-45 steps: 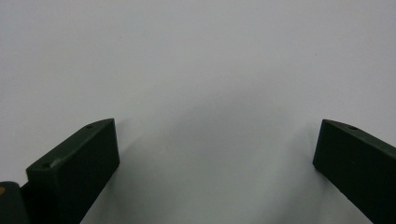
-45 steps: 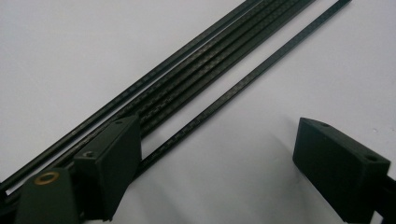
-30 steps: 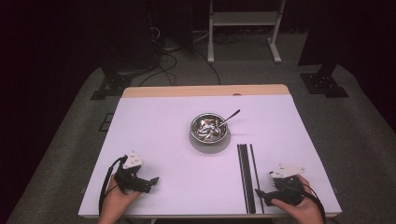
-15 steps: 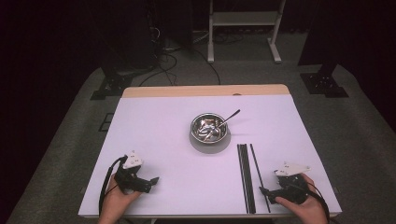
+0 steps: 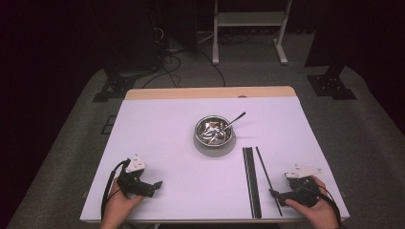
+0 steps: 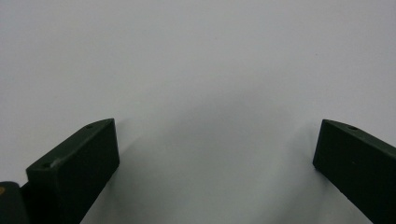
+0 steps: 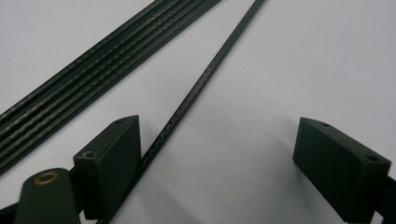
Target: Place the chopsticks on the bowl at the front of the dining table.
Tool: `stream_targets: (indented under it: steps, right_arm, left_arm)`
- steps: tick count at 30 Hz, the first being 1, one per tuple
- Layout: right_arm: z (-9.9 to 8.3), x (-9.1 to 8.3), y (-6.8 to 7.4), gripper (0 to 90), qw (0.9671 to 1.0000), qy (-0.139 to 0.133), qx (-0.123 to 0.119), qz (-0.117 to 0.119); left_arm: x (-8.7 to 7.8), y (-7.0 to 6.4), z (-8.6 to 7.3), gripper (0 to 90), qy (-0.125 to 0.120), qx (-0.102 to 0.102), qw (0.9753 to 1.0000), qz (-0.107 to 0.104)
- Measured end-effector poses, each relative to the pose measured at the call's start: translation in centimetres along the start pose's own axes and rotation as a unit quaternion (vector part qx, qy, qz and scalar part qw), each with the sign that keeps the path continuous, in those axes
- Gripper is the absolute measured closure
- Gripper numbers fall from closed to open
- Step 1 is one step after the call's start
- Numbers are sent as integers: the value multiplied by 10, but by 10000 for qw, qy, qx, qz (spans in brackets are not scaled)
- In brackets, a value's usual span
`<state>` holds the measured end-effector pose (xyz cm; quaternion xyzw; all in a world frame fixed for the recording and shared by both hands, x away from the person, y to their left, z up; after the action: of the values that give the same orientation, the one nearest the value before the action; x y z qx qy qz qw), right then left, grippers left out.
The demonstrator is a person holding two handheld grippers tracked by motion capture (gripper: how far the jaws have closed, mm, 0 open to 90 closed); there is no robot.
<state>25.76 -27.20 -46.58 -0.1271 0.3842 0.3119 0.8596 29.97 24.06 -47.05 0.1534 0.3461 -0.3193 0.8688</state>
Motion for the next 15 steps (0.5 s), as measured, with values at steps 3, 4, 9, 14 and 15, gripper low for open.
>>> stream_targets:
  steps: [3,4,9,14,15]
  right_arm:
    - [-1,-1,-2,136,10000,-1,25,-15]
    - [-1,-1,-2,136,10000,-3,30,-22]
    - [-2,-2,-5,136,10000,1,56,-47]
    - [-4,-4,-11,136,9999,7,101,-96]
    - [-4,-4,-11,136,9999,2,112,-107]
  left_arm:
    - [0,0,0,0,1,1,10000,1]
    - [0,0,0,0,-1,0,10000,1]
    - [0,0,0,0,0,0,10000,1]
    - [0,0,0,0,0,1,10000,1]
    - [0,0,0,0,0,1,10000,1]
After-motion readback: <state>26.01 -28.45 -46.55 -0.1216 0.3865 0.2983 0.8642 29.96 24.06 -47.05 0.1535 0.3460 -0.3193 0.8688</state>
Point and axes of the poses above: each handheld gripper's, and its own axes: x roughly forward along the jaws, z roughly out of its top, y roughly to its left, the point moved 1 cm from there along x, roughly forward along the jaws, and after that the axes turned 2 degrees about z, right-handed, at the moved point
